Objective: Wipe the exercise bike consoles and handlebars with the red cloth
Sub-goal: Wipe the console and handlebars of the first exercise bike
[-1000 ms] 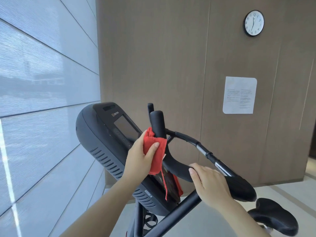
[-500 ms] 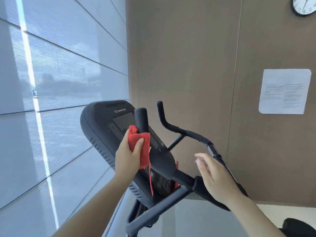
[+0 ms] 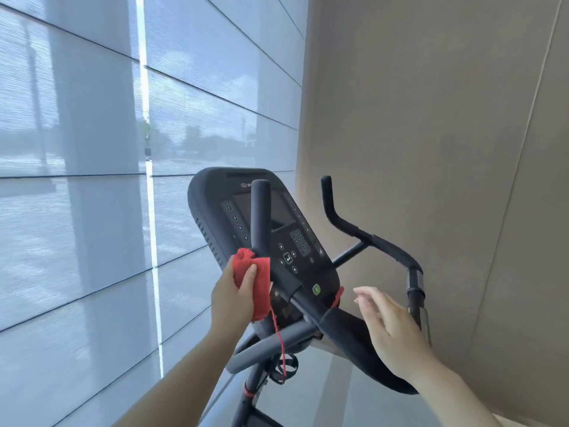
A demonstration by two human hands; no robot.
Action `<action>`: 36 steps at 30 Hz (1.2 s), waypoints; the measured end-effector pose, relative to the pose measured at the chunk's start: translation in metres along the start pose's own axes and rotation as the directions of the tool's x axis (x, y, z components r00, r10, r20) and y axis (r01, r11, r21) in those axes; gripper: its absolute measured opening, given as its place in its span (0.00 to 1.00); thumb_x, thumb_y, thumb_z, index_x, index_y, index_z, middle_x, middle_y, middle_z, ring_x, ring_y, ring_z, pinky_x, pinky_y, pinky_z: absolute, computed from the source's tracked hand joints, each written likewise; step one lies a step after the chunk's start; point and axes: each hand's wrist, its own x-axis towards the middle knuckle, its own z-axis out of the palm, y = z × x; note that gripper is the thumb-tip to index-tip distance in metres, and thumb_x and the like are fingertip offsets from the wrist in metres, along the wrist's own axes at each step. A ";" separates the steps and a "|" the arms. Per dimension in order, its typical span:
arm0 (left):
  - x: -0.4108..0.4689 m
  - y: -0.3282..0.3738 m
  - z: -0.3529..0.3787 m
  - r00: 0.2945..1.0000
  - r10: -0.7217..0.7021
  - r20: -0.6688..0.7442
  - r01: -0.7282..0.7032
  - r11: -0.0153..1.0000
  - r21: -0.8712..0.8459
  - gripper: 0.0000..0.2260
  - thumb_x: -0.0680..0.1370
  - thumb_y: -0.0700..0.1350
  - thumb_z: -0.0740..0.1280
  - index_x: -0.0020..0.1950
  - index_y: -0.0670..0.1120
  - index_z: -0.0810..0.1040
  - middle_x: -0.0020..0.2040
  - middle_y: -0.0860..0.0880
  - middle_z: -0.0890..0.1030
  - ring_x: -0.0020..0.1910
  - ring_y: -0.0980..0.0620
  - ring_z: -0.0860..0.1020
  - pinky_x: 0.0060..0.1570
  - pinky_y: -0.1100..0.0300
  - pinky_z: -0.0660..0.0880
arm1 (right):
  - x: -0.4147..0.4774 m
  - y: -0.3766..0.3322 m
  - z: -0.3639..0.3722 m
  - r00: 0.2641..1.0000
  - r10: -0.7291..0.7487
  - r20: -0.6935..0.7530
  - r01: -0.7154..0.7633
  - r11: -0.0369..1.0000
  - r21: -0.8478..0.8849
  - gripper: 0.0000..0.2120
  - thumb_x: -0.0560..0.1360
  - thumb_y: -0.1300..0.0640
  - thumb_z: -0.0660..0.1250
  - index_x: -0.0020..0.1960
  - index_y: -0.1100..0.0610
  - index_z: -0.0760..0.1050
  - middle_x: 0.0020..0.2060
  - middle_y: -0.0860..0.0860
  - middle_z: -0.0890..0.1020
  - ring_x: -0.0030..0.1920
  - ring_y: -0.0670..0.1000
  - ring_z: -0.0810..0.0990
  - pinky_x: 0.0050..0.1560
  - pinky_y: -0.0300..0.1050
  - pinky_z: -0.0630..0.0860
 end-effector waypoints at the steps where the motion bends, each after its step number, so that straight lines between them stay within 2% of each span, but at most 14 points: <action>1: 0.006 0.005 0.001 0.999 -0.017 -0.037 0.016 1.000 -0.006 0.09 0.78 0.49 0.63 0.58 0.55 0.75 0.44 0.55 0.82 0.43 0.55 0.81 0.44 0.60 0.77 | 0.000 0.001 0.003 1.000 -0.010 0.008 0.010 1.000 0.006 0.14 0.79 0.47 0.50 0.61 0.45 0.70 0.53 0.37 0.75 0.54 0.35 0.71 0.49 0.22 0.65; 4: 0.007 0.007 0.010 1.000 -0.016 -0.023 0.018 0.996 0.085 0.07 0.78 0.48 0.63 0.55 0.52 0.76 0.43 0.52 0.81 0.39 0.59 0.79 0.36 0.67 0.72 | -0.001 0.006 0.011 0.999 -0.025 0.033 0.023 0.999 0.037 0.14 0.80 0.48 0.50 0.60 0.47 0.71 0.53 0.40 0.77 0.54 0.37 0.73 0.50 0.26 0.66; 9: -0.035 -0.019 0.021 0.992 -0.091 0.081 0.075 0.981 0.180 0.06 0.77 0.50 0.63 0.53 0.53 0.75 0.41 0.57 0.80 0.41 0.59 0.78 0.37 0.63 0.69 | -0.002 0.013 0.015 1.000 -0.023 0.005 0.022 0.997 0.080 0.15 0.80 0.48 0.50 0.59 0.48 0.71 0.53 0.42 0.78 0.55 0.42 0.75 0.56 0.37 0.72; 12: -0.035 -0.018 0.021 0.996 -0.080 0.029 0.075 0.986 0.152 0.03 0.77 0.50 0.63 0.47 0.55 0.77 0.41 0.55 0.81 0.40 0.59 0.78 0.36 0.63 0.69 | -0.002 0.015 0.014 0.999 -0.034 -0.002 0.034 0.995 0.090 0.15 0.79 0.47 0.50 0.59 0.48 0.71 0.52 0.43 0.78 0.54 0.43 0.76 0.56 0.40 0.74; 14: -0.023 -0.008 0.017 0.998 -0.047 -0.052 0.054 0.989 0.138 0.04 0.78 0.48 0.63 0.50 0.53 0.77 0.42 0.52 0.81 0.40 0.57 0.77 0.38 0.61 0.70 | -0.003 0.016 0.014 0.999 -0.036 -0.008 0.037 0.994 0.101 0.14 0.80 0.48 0.50 0.58 0.49 0.71 0.52 0.44 0.78 0.55 0.43 0.75 0.56 0.41 0.74; 17: -0.005 0.006 0.013 0.997 0.021 -0.076 -0.005 0.978 0.206 0.10 0.78 0.47 0.62 0.57 0.48 0.76 0.45 0.47 0.80 0.44 0.47 0.77 0.45 0.56 0.71 | -0.004 0.016 0.015 0.999 -0.040 -0.017 0.041 0.994 0.103 0.14 0.80 0.48 0.50 0.58 0.48 0.71 0.51 0.43 0.79 0.55 0.43 0.75 0.55 0.39 0.73; 20: -0.012 0.006 0.014 0.999 0.045 -0.004 -0.042 0.960 0.278 0.12 0.78 0.48 0.61 0.61 0.48 0.74 0.47 0.48 0.81 0.48 0.45 0.78 0.46 0.54 0.73 | -0.004 0.017 0.016 0.999 -0.042 -0.023 0.045 0.993 0.108 0.13 0.80 0.48 0.50 0.57 0.48 0.71 0.50 0.42 0.78 0.53 0.41 0.75 0.52 0.32 0.70; 24: -0.014 0.013 -0.002 0.989 0.147 -0.019 -0.139 0.964 0.225 0.12 0.78 0.47 0.62 0.61 0.55 0.74 0.46 0.59 0.80 0.49 0.51 0.79 0.45 0.53 0.76 | -0.004 0.017 0.015 0.997 -0.063 -0.038 0.068 0.991 0.117 0.13 0.79 0.47 0.51 0.56 0.47 0.72 0.47 0.42 0.79 0.51 0.40 0.75 0.48 0.29 0.70; 26: 0.000 0.028 -0.007 0.959 0.281 -0.035 -0.268 0.940 0.210 0.13 0.78 0.46 0.62 0.61 0.58 0.72 0.48 0.66 0.79 0.50 0.63 0.76 0.51 0.65 0.74 | -0.004 0.018 0.013 0.997 -0.065 -0.030 0.068 0.991 0.118 0.13 0.79 0.48 0.51 0.57 0.47 0.72 0.48 0.42 0.79 0.52 0.40 0.75 0.50 0.30 0.70; 28: 0.013 0.045 -0.007 0.890 0.456 -0.010 -0.436 0.857 0.275 0.14 0.78 0.43 0.63 0.61 0.57 0.71 0.48 0.73 0.75 0.48 0.71 0.71 0.48 0.79 0.64 | -0.005 0.021 0.009 0.998 -0.056 -0.029 0.059 0.992 0.115 0.13 0.79 0.48 0.51 0.57 0.47 0.72 0.50 0.41 0.78 0.53 0.38 0.75 0.50 0.27 0.69; 30: 0.022 0.056 0.001 0.815 0.539 0.213 -0.577 0.721 0.384 0.15 0.78 0.41 0.63 0.64 0.48 0.70 0.57 0.63 0.74 0.56 0.61 0.71 0.51 0.75 0.62 | -0.009 0.026 0.002 0.998 -0.033 -0.048 0.038 0.993 0.108 0.12 0.79 0.48 0.52 0.56 0.46 0.72 0.50 0.38 0.77 0.54 0.34 0.72 0.49 0.23 0.66; 32: 0.026 0.056 0.014 0.722 0.378 0.579 -0.691 0.442 0.572 0.19 0.79 0.46 0.62 0.69 0.44 0.67 0.68 0.48 0.70 0.69 0.50 0.65 0.65 0.66 0.58 | -0.014 0.033 -0.006 0.997 -0.007 -0.074 0.015 0.995 0.103 0.11 0.79 0.48 0.52 0.55 0.43 0.72 0.49 0.35 0.77 0.53 0.31 0.71 0.48 0.22 0.65; 34: 0.025 0.050 0.026 0.679 0.171 0.714 -0.734 0.200 0.649 0.22 0.80 0.52 0.56 0.72 0.43 0.64 0.74 0.47 0.63 0.74 0.51 0.57 0.70 0.63 0.48 | -0.019 0.037 -0.012 0.996 0.018 -0.088 -0.009 0.995 0.099 0.11 0.78 0.45 0.52 0.53 0.41 0.71 0.48 0.33 0.77 0.53 0.31 0.71 0.47 0.22 0.65; 36: 0.023 0.051 0.031 0.676 0.178 0.715 -0.737 0.199 0.646 0.20 0.81 0.52 0.55 0.69 0.43 0.68 0.72 0.48 0.67 0.74 0.51 0.59 0.70 0.63 0.49 | -0.023 0.041 -0.016 0.995 0.028 -0.095 -0.018 0.995 0.099 0.12 0.78 0.44 0.52 0.54 0.41 0.72 0.48 0.33 0.77 0.53 0.31 0.71 0.47 0.22 0.66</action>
